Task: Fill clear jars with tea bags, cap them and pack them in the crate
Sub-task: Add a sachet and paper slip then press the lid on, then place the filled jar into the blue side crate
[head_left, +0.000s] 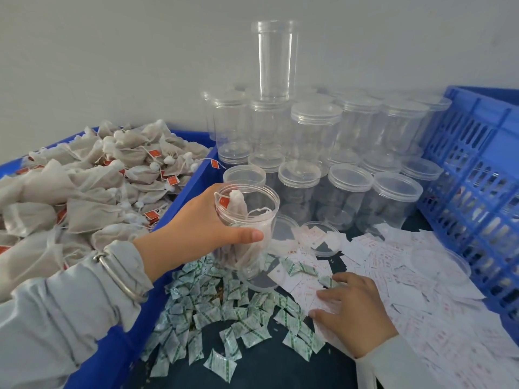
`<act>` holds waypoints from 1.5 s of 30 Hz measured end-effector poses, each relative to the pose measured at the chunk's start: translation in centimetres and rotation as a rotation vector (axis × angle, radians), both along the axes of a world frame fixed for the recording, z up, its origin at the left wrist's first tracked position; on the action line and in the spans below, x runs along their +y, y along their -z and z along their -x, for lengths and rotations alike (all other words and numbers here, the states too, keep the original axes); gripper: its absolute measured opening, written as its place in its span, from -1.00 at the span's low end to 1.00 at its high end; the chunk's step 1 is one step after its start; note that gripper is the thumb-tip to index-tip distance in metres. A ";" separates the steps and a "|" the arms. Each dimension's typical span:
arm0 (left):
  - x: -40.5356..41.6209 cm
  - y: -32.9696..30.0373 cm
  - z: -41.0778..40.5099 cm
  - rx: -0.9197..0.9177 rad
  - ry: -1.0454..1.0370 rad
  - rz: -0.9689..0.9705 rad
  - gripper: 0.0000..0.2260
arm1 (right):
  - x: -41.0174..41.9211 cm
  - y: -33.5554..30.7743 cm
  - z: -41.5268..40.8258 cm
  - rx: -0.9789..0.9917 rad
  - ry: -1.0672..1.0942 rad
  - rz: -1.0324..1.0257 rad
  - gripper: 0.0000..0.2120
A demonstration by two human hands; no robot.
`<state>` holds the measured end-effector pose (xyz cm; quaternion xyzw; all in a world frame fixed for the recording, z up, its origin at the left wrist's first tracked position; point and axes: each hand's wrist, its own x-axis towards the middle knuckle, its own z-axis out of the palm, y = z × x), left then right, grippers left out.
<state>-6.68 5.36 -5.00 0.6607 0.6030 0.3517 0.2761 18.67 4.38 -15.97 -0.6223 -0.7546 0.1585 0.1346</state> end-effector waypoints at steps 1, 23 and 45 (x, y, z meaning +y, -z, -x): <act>0.0 0.0 0.0 0.000 0.004 0.005 -0.12 | 0.1 0.0 -0.1 0.024 0.007 -0.017 -0.66; -0.7 -0.4 -0.6 0.058 0.150 0.032 -0.32 | 0.7 -12.3 6.1 0.810 -0.299 -0.690 -0.91; -0.5 0.6 -1.0 0.121 0.202 -0.054 -0.32 | 0.5 -10.3 6.8 0.294 -0.550 -0.300 -0.47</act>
